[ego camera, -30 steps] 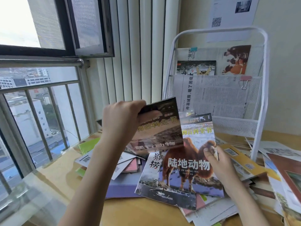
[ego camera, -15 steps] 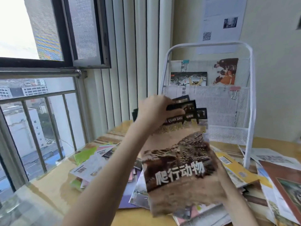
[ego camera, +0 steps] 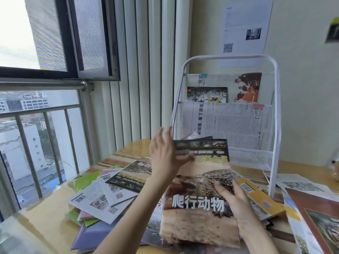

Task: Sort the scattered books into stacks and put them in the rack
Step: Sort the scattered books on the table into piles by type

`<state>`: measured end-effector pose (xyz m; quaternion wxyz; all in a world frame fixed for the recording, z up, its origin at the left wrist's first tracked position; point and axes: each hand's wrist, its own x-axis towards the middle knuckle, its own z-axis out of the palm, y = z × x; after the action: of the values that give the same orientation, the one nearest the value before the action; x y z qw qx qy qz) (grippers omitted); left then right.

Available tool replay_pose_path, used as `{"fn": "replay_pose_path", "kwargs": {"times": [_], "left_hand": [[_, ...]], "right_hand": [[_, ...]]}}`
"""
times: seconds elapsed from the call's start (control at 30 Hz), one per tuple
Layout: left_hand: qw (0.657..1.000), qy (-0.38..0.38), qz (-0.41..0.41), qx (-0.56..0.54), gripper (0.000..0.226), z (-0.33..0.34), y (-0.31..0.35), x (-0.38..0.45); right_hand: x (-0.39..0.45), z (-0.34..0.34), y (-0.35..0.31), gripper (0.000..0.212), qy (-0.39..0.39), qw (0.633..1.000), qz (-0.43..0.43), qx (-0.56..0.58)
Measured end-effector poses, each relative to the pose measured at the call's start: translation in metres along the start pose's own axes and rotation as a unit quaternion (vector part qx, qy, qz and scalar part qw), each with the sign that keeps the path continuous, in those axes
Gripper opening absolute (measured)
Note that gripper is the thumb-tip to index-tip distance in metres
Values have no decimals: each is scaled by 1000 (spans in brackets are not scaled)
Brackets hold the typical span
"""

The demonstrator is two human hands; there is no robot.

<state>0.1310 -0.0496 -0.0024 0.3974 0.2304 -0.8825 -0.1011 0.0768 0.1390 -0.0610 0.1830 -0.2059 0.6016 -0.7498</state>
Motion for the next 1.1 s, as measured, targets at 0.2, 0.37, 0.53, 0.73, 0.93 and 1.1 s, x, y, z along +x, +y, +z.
{"fn": "replay_pose_path", "kwargs": {"times": [0.2, 0.37, 0.53, 0.73, 0.93, 1.1], "left_hand": [[840, -270, -206, -423, 40, 18, -22, -46], [986, -117, -115, -31, 35, 19, -77, -43], [936, -159, -263, 174, 81, 25, -154, -43], [919, -186, -341, 65, 69, -3, -156, -18], [871, -227, -421, -113, 69, -15, -164, 0], [898, -125, -362, -219, 18, -25, -151, -1]], "right_hand": [[-4, -7, -4, 150, 42, 999, 27, -8], [6, -12, 11, 95, 21, 996, 61, -62], [10, -11, 23, 119, 6, 991, 58, -122], [11, -12, 25, 115, -1, 990, 62, -129], [12, -14, 23, 92, -12, 989, 37, -143], [8, -8, 20, 83, -28, 989, 37, -139]]}}
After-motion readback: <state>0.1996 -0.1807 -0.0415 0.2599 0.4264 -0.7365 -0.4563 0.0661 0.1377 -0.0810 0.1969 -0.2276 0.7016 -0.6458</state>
